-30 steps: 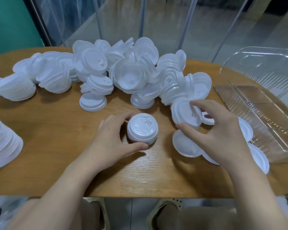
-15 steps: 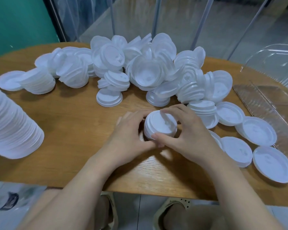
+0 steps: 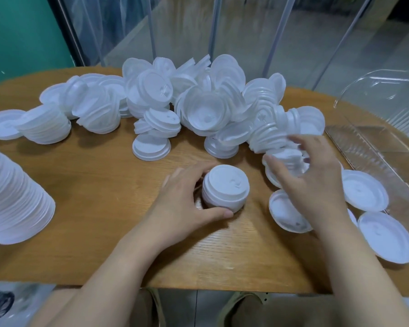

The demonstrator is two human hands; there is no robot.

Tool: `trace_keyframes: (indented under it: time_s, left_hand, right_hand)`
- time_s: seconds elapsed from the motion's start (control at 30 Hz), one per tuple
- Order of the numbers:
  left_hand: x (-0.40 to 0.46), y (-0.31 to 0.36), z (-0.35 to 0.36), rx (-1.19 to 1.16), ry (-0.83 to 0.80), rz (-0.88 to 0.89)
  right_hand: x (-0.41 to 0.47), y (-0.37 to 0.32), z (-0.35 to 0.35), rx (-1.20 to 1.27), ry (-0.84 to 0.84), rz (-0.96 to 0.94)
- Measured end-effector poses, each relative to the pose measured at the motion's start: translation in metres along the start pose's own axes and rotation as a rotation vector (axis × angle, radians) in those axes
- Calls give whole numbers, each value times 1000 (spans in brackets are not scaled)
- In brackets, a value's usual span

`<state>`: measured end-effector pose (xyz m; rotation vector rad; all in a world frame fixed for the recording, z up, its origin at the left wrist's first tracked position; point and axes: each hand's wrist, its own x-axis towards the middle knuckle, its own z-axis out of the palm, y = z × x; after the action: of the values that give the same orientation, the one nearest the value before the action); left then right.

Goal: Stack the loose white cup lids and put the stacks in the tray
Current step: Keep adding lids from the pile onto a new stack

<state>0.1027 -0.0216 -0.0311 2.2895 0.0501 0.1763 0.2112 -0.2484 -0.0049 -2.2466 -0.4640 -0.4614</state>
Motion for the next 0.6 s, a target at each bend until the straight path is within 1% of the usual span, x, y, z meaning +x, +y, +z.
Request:
trace_keyframes:
  time_s: [0.03, 0.1, 0.2, 0.37, 0.47, 0.6]
  left_hand:
    - [0, -1, 1, 6, 0, 0]
    - [1, -1, 2, 2, 10, -3]
    - [1, -1, 4, -45, 24, -23]
    - [5, 3, 6, -69, 33, -5]
    - [5, 3, 7, -75, 36, -4]
    - [4, 1, 6, -61, 44, 6]
  right_hand:
    - [3, 7, -3, -46, 20, 61]
    - [7, 18, -7, -122, 2, 164]
    - [9, 24, -6, -164, -45, 238]
    - [10, 22, 0, -159, -99, 245]
    - [10, 19, -3, -153, -92, 242]
    - [8, 14, -10, -34, -77, 284]
